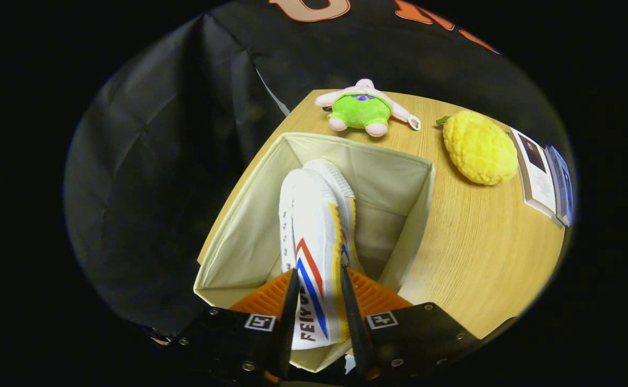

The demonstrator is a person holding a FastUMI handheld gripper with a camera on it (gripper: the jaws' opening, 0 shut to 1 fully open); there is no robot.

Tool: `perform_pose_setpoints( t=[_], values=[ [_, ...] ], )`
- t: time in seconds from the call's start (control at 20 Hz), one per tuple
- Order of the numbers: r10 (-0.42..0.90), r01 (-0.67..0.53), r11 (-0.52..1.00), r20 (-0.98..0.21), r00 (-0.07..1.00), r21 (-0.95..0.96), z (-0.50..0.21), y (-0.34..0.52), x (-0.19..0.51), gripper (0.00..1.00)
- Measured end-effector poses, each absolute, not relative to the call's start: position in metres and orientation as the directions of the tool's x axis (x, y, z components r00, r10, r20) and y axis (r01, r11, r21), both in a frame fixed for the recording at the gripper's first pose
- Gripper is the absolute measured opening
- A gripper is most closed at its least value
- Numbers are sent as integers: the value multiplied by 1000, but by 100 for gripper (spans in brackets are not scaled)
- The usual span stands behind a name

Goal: Open the storage box then place both shoes into the box .Put the left shoe in first, then the right shoe, with the right side of both shoes facing outward in a uniform manner.

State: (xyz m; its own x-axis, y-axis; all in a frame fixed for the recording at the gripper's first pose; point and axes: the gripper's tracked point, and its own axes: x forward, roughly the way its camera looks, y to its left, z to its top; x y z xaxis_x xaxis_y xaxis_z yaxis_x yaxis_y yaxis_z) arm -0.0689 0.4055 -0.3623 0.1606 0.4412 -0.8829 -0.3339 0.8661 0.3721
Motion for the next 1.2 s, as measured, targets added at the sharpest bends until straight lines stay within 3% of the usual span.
perform_pose_setpoints(
  t=[0.35,0.55,0.8,1.2],
  values=[
    [483,-350,853,-840,249,387,-326,389,-54,75],
    [499,-360,851,-804,324,382,-298,362,-47,87],
    [475,-346,875,-737,481,338,-259,300,-23,92],
    [270,-229,963,-555,787,144,-191,157,21,94]
  ],
)
